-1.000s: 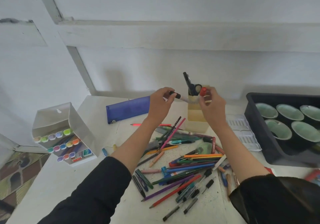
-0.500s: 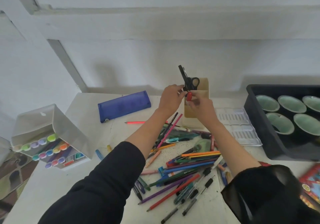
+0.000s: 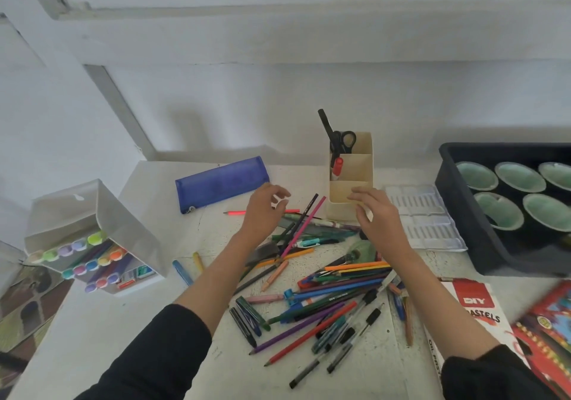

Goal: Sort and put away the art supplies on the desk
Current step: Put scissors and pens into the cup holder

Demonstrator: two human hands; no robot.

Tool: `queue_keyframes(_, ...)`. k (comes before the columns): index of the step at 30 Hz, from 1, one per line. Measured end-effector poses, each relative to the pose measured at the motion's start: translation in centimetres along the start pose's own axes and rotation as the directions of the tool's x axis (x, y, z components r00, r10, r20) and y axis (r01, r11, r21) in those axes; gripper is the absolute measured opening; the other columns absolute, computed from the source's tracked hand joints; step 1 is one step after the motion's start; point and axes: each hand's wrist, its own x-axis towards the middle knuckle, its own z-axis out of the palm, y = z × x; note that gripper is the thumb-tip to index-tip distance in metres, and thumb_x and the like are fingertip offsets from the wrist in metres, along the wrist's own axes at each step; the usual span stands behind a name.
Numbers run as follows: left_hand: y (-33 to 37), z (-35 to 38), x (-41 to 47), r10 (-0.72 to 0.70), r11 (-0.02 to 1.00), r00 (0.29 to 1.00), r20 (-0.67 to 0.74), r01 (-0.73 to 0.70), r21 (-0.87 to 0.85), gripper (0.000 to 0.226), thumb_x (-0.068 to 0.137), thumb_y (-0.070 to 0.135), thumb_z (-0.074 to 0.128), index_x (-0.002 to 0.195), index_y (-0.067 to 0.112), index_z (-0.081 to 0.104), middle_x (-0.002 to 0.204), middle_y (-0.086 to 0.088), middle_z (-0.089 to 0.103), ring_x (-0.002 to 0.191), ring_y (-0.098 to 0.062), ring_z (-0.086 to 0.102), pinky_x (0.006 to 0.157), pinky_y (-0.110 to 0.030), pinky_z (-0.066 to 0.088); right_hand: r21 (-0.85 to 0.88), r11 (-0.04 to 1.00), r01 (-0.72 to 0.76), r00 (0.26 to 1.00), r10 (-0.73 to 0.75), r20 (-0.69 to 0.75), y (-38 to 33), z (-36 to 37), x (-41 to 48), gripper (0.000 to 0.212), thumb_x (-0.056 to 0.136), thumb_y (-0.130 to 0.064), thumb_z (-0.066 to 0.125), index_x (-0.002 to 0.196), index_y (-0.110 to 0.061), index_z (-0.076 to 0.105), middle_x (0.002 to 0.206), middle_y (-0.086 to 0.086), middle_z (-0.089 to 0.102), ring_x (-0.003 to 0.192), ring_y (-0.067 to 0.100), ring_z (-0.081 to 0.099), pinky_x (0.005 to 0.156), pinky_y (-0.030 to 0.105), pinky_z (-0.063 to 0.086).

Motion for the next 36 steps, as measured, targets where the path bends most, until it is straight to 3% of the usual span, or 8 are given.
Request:
queue_keyframes(5,-1.0,-1.2,-3.2,0.021,1.0,0.983,0.183,-0.02,-0.011,0.013,0.087,0.006,0.063,0.086,0.016,0.069,0.091,0.001,0.063,0.083,-0.01,0.057,0.081,-0.027,0.047,0.019,0.999,0.05,0.969,-0.053,0.239,-0.8,-0.1,-1.2,0.017,0.083,0.0,0.066,0.095,-0.01,0.072,0.1,0.002,0.067,0.097,0.014,0.052,0.087,0.028,0.047)
queue_keyframes(8,-0.6,-1.4,-4.7,0.04,0.999,0.959,0.28,-0.033,-0.029,0.011,0.085,0.007,0.067,0.084,0.018,0.07,0.089,0.003,0.065,0.081,-0.012,0.058,0.078,-0.029,0.051,-0.044,0.998,0.037,0.826,-0.005,0.563,-1.4,0.1,-1.5,0.015,0.089,-0.015,0.062,0.1,-0.019,0.072,0.099,-0.007,0.068,0.093,0.003,0.042,0.087,0.028,0.044)
queue_keyframes(12,0.1,-1.5,-6.6,0.041,0.999,0.912,0.408,-0.033,-0.027,0.004,0.081,0.017,0.074,0.081,0.019,0.071,0.081,0.007,0.063,0.072,-0.005,0.054,0.071,-0.024,0.049,-0.116,0.989,0.087,0.68,0.026,0.733,-2.0,0.9,-1.7,0.016,0.088,-0.023,0.064,0.102,-0.025,0.072,0.103,-0.01,0.065,0.097,0.004,0.044,0.09,0.026,0.041)
queue_keyframes(15,0.2,-1.8,-8.1,0.029,1.0,0.817,0.575,-0.027,-0.012,0.011,0.073,0.023,0.082,0.074,0.019,0.072,0.074,0.011,0.059,0.071,0.0,0.051,0.07,-0.021,0.046,-0.156,0.982,0.105,0.65,0.051,0.759,-2.3,1.2,-1.7,0.016,0.088,-0.025,0.064,0.101,-0.028,0.072,0.104,-0.008,0.061,0.103,0.01,0.048,0.092,0.03,0.042)
queue_keyframes(18,-0.2,-1.9,-9.6,-0.03,0.994,0.721,0.693,-0.049,0.094,0.014,0.072,0.025,0.082,0.079,0.015,0.075,0.089,0.004,0.068,0.116,-0.007,0.053,0.097,-0.032,0.043,-0.162,0.98,0.115,0.628,0.055,0.776,-2.6,1.1,-1.7,0.015,0.087,-0.025,0.064,0.099,-0.027,0.072,0.104,-0.009,0.059,0.103,0.01,0.048,0.092,0.033,0.043)
queue_keyframes(20,-0.3,-2.2,-10.4,-0.051,0.993,0.73,0.682,-0.032,0.109,0.014,0.073,0.023,0.081,0.081,0.013,0.075,0.097,-0.001,0.07,0.13,-0.008,0.042,0.105,-0.034,0.039,-0.165,0.978,0.125,0.608,0.056,0.792,-3.2,1.3,-1.7,0.015,0.088,-0.024,0.064,0.1,-0.026,0.072,0.105,-0.007,0.059,0.104,0.011,0.049,0.091,0.034,0.044)
queue_keyframes(27,0.4,-2.6,-11.6,-0.056,0.949,0.761,0.646,-0.16,0.272,0.021,0.078,0.035,0.076,0.083,0.015,0.075,0.088,0.005,0.067,0.076,-0.001,0.051,0.077,-0.033,0.046,-0.24,0.955,0.172,0.63,0.081,0.773,-4.8,1.8,-2.2,0.012,0.089,-0.024,0.062,0.096,-0.028,0.071,0.111,-0.008,0.058,0.105,0.012,0.053,0.082,0.037,0.051)
queue_keyframes(36,0.7,-2.6,-12.7,-0.044,0.919,0.759,0.649,-0.225,0.325,0.024,0.079,0.044,0.072,0.091,0.024,0.075,0.086,0.008,0.064,0.07,0.008,0.048,0.063,-0.025,0.037,-0.295,0.919,0.26,0.678,0.043,0.734,-5.3,1.9,-3.1,0.026,0.096,-0.026,0.05,0.118,-0.026,0.064,0.114,-0.004,0.056,0.103,0.016,0.056,0.067,0.027,0.044)
